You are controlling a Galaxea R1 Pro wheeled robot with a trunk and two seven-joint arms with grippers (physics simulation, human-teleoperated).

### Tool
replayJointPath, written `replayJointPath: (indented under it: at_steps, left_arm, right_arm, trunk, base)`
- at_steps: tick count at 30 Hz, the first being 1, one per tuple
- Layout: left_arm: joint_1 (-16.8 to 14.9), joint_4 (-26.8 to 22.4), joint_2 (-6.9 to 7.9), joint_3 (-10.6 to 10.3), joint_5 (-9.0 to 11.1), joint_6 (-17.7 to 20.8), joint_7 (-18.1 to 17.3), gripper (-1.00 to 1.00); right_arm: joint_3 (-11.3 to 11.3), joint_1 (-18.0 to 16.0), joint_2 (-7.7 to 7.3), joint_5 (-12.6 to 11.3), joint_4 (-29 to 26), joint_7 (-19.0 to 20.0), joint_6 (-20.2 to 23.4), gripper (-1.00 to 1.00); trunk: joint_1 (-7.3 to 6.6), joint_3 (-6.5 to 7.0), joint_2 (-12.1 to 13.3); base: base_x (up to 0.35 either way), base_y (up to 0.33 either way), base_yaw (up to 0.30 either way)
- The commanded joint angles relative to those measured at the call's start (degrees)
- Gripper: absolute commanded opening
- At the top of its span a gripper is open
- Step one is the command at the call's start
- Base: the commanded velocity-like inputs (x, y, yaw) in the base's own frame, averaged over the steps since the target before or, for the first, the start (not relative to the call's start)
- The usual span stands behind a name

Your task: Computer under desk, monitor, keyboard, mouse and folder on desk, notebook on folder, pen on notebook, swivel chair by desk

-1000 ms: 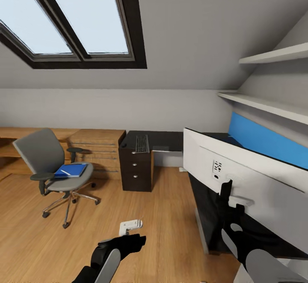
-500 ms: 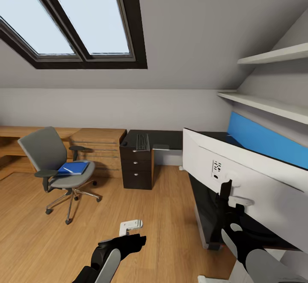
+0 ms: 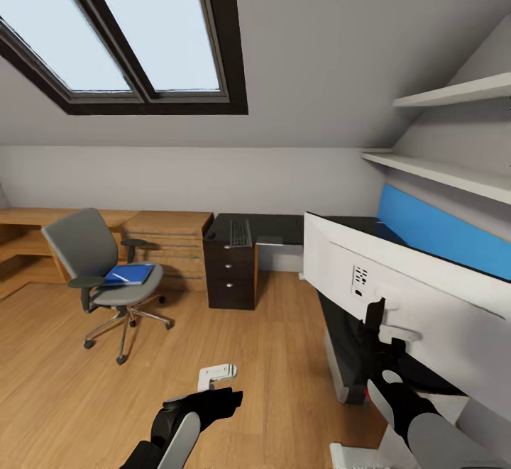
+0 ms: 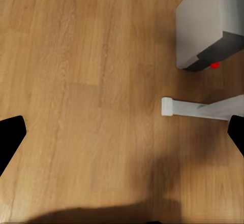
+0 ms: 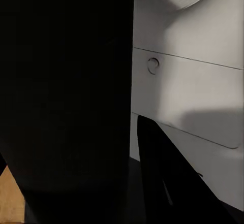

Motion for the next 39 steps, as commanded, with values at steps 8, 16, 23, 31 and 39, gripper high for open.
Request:
replayJointPath:
  at_steps: [8,16,23,31,39]
  left_arm:
    - [-0.1,-0.1,0.06,-0.1,0.6,0.1,0.6,1.0]
    - [-0.1,-0.1,0.03,-0.1,0.5,0.1,0.6,1.0]
    - [-0.1,0.0,0.03,-0.1,0.5,0.1,0.6,1.0]
    - [-0.1,-0.1,0.04,-0.1,0.5,0.1,0.6,1.0]
    - [-0.1,0.0,0.02,-0.1,0.5,0.1,0.6,1.0]
  right_arm:
    - [0.0,0.0,0.01,-1.3,2.0,0.1,-0.4,-1.0]
    - [0.0,0.0,0.02,-1.3,2.0,0.1,-0.4,1.0]
    - [0.0,0.0,0.01,-1.3,2.0,0.1,-0.4,1.0]
    - [0.0,0.0,0.01,-1.3,2.0,0.1,-0.4,1.0]
    - [0.0,0.0,0.01,-1.3,2.0,0.1,-0.4,1.0]
  trunk:
    - [0.01,-0.12,-0.1]
    - [0.01,-0.12,-0.1]
    - [0.01,-0.12,-0.1]
    - [0.01,-0.12,-0.1]
    - [0.01,-0.12,-0.1]
  base:
    - [-0.042,0.025,0.0]
    - [0.0,0.0,0.0]
    - [0.0,0.0,0.0]
    - [-0.006,0.0,0.0]
    - [-0.209,0.0,0.0]
